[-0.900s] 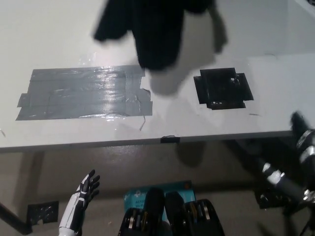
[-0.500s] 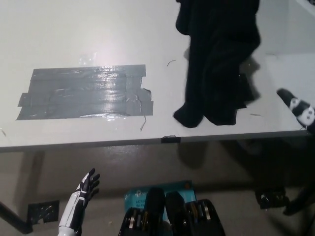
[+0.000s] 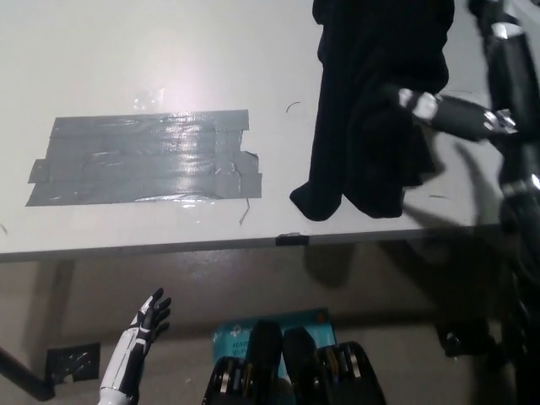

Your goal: A person hands a black t-shirt to the robot and rhe robot picks it up with its right hand and places it on the black spot on the desk infron tof it

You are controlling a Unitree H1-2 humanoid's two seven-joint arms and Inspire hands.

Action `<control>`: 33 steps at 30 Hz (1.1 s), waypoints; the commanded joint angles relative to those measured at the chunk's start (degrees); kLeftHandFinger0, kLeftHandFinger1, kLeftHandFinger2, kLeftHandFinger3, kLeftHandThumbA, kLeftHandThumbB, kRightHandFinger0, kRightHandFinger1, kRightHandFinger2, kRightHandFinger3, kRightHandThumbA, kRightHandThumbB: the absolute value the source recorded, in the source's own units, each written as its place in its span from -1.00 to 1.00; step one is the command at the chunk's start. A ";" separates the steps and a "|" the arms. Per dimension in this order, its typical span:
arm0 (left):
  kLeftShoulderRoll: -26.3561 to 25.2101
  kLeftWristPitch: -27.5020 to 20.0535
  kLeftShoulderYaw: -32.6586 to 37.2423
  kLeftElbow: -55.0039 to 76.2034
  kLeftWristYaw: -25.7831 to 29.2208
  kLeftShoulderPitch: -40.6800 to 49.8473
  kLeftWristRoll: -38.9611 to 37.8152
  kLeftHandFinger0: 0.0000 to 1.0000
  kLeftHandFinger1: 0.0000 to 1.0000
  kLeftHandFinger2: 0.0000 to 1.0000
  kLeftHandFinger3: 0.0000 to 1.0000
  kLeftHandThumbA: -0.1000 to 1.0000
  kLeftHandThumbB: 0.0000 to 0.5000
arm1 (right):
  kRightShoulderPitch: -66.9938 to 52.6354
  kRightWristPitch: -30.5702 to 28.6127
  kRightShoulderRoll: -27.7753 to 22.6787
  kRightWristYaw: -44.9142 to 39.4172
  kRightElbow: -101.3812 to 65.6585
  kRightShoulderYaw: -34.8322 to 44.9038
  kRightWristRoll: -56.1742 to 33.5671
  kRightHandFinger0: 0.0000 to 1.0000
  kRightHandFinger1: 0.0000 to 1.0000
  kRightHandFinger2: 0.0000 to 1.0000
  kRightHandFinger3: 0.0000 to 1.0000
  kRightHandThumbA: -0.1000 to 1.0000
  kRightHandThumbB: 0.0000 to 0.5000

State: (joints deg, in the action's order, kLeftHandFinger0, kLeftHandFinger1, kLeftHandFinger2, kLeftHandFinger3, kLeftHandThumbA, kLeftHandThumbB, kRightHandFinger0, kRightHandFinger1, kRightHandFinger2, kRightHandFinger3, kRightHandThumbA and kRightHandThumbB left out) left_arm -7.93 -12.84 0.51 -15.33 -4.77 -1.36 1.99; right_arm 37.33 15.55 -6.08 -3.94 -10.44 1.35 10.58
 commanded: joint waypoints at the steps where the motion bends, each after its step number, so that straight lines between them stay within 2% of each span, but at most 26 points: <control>1: -0.85 -2.52 0.47 0.40 -0.63 -0.62 0.33 1.00 1.00 1.00 1.00 1.00 1.00 | 8.76 1.70 -0.05 0.02 10.69 0.11 -1.71 1.00 1.00 1.00 1.00 0.94 0.70; 3: -1.00 -2.40 0.54 0.40 -0.71 -0.60 0.40 1.00 1.00 1.00 1.00 1.00 1.00 | 10.75 1.68 0.02 0.00 13.92 0.25 -2.15 1.00 1.00 1.00 1.00 0.93 0.65; 10: -1.01 -1.89 0.47 0.62 -0.80 -1.02 0.09 1.00 1.00 1.00 1.00 1.00 1.00 | 22.67 1.64 -0.14 1.63 31.69 -0.26 -1.07 1.00 1.00 1.00 1.00 0.88 0.92; 14: -0.90 -1.46 0.31 1.11 -0.48 -0.76 0.15 1.00 1.00 1.00 1.00 1.00 1.00 | 30.02 -0.19 0.12 5.39 43.67 -1.21 1.31 1.00 1.00 1.00 1.00 0.73 0.94; 16: -0.99 -1.60 0.31 1.04 -0.61 -0.89 0.05 1.00 1.00 1.00 1.00 1.00 1.00 | 32.93 -2.09 0.54 8.50 48.91 -1.30 2.15 1.00 1.00 1.00 1.00 0.42 0.91; 17: -1.04 -1.70 0.34 0.93 -0.59 -0.98 0.16 1.00 1.00 1.00 1.00 1.00 1.00 | 33.64 -2.52 0.64 9.14 50.26 -1.13 1.95 1.00 1.00 1.00 1.00 0.38 0.91; 18: -1.06 -1.83 0.33 0.75 -0.60 -1.25 0.14 1.00 1.00 1.00 1.00 1.00 1.00 | 34.63 -2.19 0.86 10.46 51.69 -0.89 1.98 0.88 0.95 1.00 1.00 0.21 0.83; 19: -1.07 -1.57 0.30 0.92 -0.69 -1.24 0.00 1.00 1.00 1.00 1.00 1.00 1.00 | 35.22 -0.04 1.18 11.77 51.98 -0.92 2.66 0.35 0.48 0.77 1.00 -0.12 0.70; 20: -1.15 -1.37 0.34 1.11 -0.70 -1.23 0.13 1.00 1.00 1.00 1.00 1.00 1.00 | 35.36 -0.14 1.22 12.67 52.46 -1.14 3.16 -0.21 0.00 0.12 0.37 -0.55 0.34; 21: -1.32 -1.13 0.41 1.42 -0.76 -1.15 0.32 1.00 1.00 1.00 1.00 1.00 1.00 | 35.24 -0.60 1.29 14.30 52.95 -1.63 4.24 -0.45 -0.24 -0.05 0.05 -0.83 0.32; 22: -1.43 -1.03 0.44 1.51 -0.83 -1.15 0.36 1.00 1.00 1.00 1.00 1.00 1.00 | 35.28 -0.89 1.28 15.07 53.37 -1.84 4.45 -0.56 -0.29 -0.04 0.04 -0.94 0.30; 23: -1.53 -0.74 0.47 1.71 -0.82 -1.18 0.51 1.00 1.00 1.00 1.00 1.00 1.00 | 35.02 -2.21 1.25 16.20 53.81 -2.24 4.96 -0.80 -0.54 -0.24 -0.21 -0.99 0.18; 24: -1.53 -0.78 0.53 1.60 -0.87 -1.32 0.51 1.00 1.00 1.00 1.00 1.00 1.00 | 34.46 -3.25 1.38 16.61 53.40 -2.04 4.73 -0.99 -0.76 -0.17 -0.16 -1.00 0.00; 25: -1.57 -0.77 0.59 1.60 -0.91 -1.31 0.54 1.00 1.00 1.00 1.00 1.00 1.00 | 34.02 -3.48 1.55 17.04 52.71 -1.98 4.65 -1.00 -0.53 0.33 0.27 -1.00 -0.16; 26: -1.65 -0.94 0.65 1.51 -0.93 -1.33 0.64 1.00 1.00 1.00 1.00 1.00 1.00 | 33.66 -3.51 1.57 17.13 51.94 -2.02 4.63 -0.97 -0.32 0.59 0.52 -1.00 -0.16; 27: -1.74 -1.13 0.66 1.34 -0.93 -1.43 0.70 1.00 1.00 1.00 1.00 1.00 1.00 | 33.44 -3.45 1.57 17.21 51.31 -2.10 4.59 -0.97 -0.20 0.68 0.66 -1.00 -0.17; 28: -1.81 -1.03 0.64 1.43 -0.92 -1.46 0.71 1.00 1.00 1.00 1.00 1.00 1.00 | 33.41 -3.41 1.57 17.07 51.05 -2.05 4.38 -0.96 -0.04 0.74 0.82 -1.00 -0.19; 30: -1.88 -1.10 0.69 1.33 -0.82 -1.62 0.94 1.00 1.00 1.00 1.00 1.00 1.00 | 33.01 -2.88 1.34 15.77 48.93 -1.56 3.25 -0.95 0.02 0.78 0.86 -1.00 -0.21; 31: -1.82 -1.15 0.76 1.34 -0.70 -1.64 1.11 1.00 1.00 1.00 1.00 1.00 1.00 | 33.09 -2.62 1.15 15.33 48.46 -1.46 2.90 -0.81 0.12 0.81 0.87 -1.00 -0.20; 32: -1.77 -1.17 0.78 1.38 -0.63 -1.59 1.15 1.00 1.00 1.00 1.00 1.00 1.00 | 33.14 -2.68 1.05 15.17 48.21 -1.49 2.76 -0.44 0.10 0.66 0.83 -1.00 -0.20; 33: -1.74 -1.19 0.76 1.39 -0.60 -1.53 1.13 1.00 1.00 1.00 1.00 1.00 1.00 | 33.15 -2.86 1.00 15.12 48.05 -1.53 2.72 -0.40 -0.01 0.56 0.80 -1.00 -0.20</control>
State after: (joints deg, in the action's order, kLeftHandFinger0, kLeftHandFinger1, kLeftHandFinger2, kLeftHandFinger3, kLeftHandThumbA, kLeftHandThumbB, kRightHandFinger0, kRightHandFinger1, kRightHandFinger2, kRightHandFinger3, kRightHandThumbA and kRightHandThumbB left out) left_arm -8.89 -12.94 0.74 -15.27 -4.88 -2.36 2.46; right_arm 67.36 16.05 -4.44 9.37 41.30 -0.48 13.50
